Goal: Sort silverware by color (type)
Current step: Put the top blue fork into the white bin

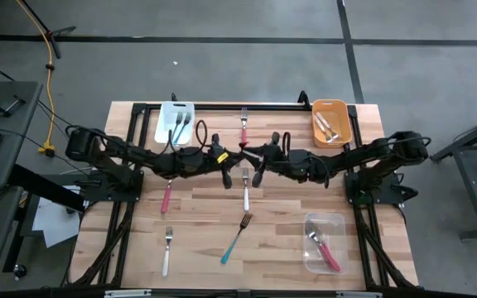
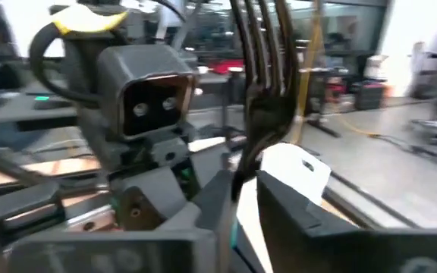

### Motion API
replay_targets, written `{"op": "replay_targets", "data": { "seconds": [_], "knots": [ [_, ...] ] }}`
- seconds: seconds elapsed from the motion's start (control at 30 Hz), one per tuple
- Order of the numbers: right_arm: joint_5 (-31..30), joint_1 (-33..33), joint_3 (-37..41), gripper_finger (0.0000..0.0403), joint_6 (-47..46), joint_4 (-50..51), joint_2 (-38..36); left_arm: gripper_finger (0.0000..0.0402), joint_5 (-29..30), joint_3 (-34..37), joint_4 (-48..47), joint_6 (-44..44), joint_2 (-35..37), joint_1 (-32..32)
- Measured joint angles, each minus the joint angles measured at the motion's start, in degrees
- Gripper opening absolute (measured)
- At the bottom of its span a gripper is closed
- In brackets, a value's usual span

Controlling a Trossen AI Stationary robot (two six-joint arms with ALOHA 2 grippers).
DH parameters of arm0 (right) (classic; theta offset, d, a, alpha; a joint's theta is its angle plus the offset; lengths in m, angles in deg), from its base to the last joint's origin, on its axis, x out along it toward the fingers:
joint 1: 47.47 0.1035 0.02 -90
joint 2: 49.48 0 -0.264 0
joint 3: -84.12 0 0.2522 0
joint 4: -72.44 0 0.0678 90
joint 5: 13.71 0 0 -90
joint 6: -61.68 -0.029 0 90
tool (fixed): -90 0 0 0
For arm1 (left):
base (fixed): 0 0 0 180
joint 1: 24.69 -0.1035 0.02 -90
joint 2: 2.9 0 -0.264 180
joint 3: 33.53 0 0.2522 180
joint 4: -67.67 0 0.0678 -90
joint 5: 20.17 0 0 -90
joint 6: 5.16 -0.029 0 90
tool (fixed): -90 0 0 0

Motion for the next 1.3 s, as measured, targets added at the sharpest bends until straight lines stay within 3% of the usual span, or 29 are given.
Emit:
{"op": "replay_targets", "data": {
  "seconds": [0.17, 0.3, 0.47, 0.57, 0.73, 0.87, 1.3],
  "knots": [
    [-9.75, -0.55, 0.0, 0.0125, 4.2, 0.58, -0.32, 0.0002, 0.11, 0.0, -13.46, 1.22, 6.21, -3.27],
    [-13.1, -2.07, 0.0, 0.0146, 7.21, 3.85, -1.45, 0.0001, 1.9, 0.02, -30.36, 3.07, 13.38, -7.45],
    [-12.53, -4.33, 0.0, 0.012, 4.91, 11.16, -2.86, 0.0001, 2.0, 0.02, -52.12, 6.69, 22.43, -17.36],
    [-10.12, -5.77, 0.0, 0.0082, 3.52, 13.54, -2.91, 0.0001, -2.26, -0.69, -63.85, 8.75, 25.25, -26.19],
    [-3.23, -8.37, 0.02, 0.0011, 1.22, 15.7, -2.89, 0.0001, -10.21, -4.0, -71.75, 5.22, 23.88, -39.27],
    [-2.88, -8.83, 0.01, 0.0014, 0.68, 16.84, -2.89, 0.0001, -13.69, -7.49, -76.74, 2.48, 20.2, -46.14],
    [-2.72, -8.79, 0.02, 0.0002, 0.72, 19.48, -2.89, 0.0, -18.31, -8.35, -82.45, -0.56, 6.11, -53.24]
  ]
}}
